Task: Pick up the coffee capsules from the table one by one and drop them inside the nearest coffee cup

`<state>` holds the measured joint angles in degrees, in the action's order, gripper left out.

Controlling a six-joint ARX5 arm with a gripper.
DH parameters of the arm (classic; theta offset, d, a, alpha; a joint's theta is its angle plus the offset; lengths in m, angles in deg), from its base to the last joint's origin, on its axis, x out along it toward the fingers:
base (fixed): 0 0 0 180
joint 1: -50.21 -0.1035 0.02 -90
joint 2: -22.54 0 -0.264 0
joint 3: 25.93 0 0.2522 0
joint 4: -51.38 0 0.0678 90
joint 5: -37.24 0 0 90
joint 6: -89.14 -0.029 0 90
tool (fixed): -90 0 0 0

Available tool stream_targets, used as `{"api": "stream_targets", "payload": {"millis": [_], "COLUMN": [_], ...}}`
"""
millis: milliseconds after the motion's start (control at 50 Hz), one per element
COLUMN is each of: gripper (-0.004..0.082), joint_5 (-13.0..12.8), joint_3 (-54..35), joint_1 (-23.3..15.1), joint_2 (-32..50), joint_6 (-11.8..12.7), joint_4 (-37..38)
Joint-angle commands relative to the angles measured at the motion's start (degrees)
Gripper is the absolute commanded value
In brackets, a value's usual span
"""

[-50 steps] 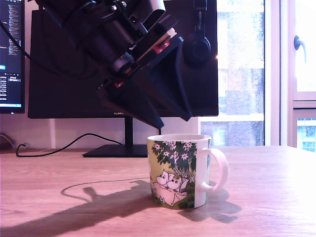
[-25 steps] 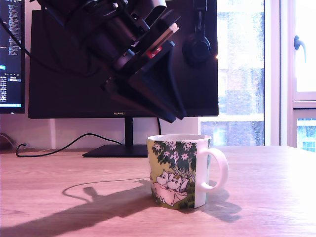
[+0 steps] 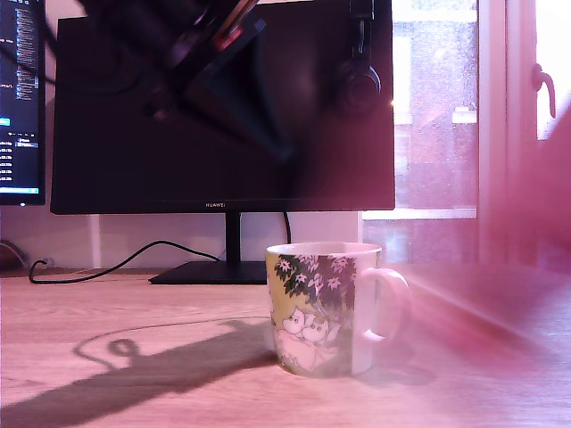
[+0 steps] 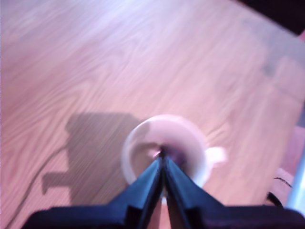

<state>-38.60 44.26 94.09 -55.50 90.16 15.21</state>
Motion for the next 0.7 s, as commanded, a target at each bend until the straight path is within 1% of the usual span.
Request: {"api": "stream_targets", "payload": {"millis": [0,40,140,160,380,500,680], "gripper": [-0.0022,-0.0022,-0.0022,-0.0022,-0.0022,-0.0022,-0.0022], "joint_5": [-0.5,-1.5,-2.5,-3.1,-3.3,-3.4,-3.5], "joint_3": [-1.0,-1.5,-1.9,-1.9,-1.9,-2.0,-2.1], "joint_1": [-0.8,-1.4,-2.8,-3.1,-5.7,-6.0,-6.0], "joint_2": [2.6,3.6,6.1,6.6,9.5,9.5,9.5], "joint_6": [0.1,0.6,0.9,1.1,1.1,1.1,0.9], "joint_4": [0.1,-0.2,-1.6,-1.9,-3.5,-5.3,-4.8]}}
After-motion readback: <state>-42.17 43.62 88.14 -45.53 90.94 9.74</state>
